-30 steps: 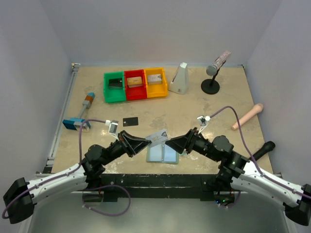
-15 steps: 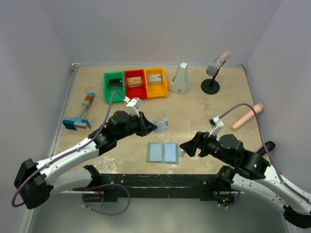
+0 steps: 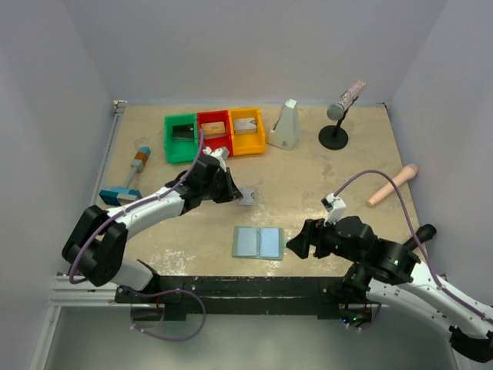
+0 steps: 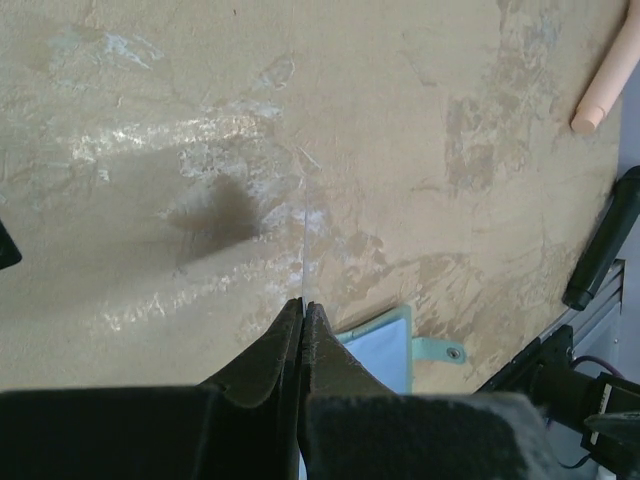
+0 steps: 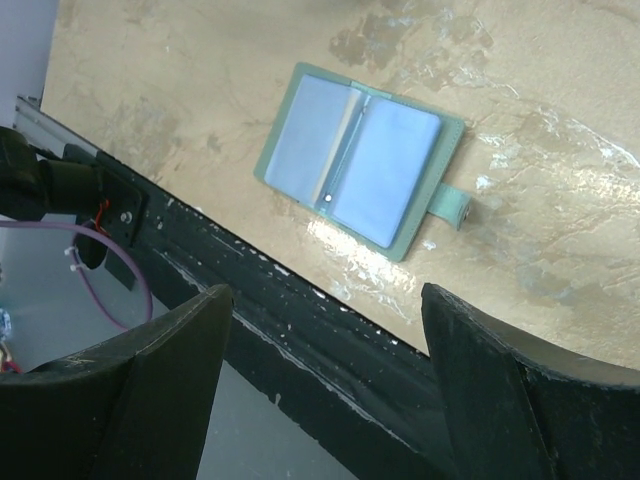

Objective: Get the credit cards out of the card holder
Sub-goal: Place the credit card at the center of the board, then remove the credit card from the card holder.

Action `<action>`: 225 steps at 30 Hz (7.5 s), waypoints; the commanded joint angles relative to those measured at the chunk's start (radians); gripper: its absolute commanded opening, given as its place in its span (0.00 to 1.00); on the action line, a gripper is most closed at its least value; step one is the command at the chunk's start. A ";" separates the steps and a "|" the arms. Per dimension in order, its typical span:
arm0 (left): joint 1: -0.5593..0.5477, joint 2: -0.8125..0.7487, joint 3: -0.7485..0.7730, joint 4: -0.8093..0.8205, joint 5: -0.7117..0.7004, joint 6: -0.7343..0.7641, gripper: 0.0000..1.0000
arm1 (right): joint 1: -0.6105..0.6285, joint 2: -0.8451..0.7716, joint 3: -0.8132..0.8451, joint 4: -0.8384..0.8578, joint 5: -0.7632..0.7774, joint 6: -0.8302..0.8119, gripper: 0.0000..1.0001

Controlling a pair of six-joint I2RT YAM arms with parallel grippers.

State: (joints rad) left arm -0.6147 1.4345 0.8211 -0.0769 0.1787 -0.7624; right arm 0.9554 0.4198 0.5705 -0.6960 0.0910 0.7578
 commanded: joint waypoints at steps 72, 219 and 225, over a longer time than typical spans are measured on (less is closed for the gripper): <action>0.135 0.135 0.101 -0.032 0.058 0.000 0.35 | 0.002 0.013 -0.020 -0.017 0.024 -0.012 0.83; -0.427 -0.029 -0.151 0.312 0.002 -0.155 0.57 | -0.093 0.352 -0.107 0.088 0.076 0.120 0.40; -0.337 -0.251 -0.307 0.305 -0.019 -0.190 0.57 | -0.086 0.323 -0.087 0.231 -0.086 0.025 0.35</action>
State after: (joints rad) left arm -1.0145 1.3361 0.6075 0.2165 0.1898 -0.9478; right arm 0.8627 0.7380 0.4679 -0.5678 0.1097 0.8452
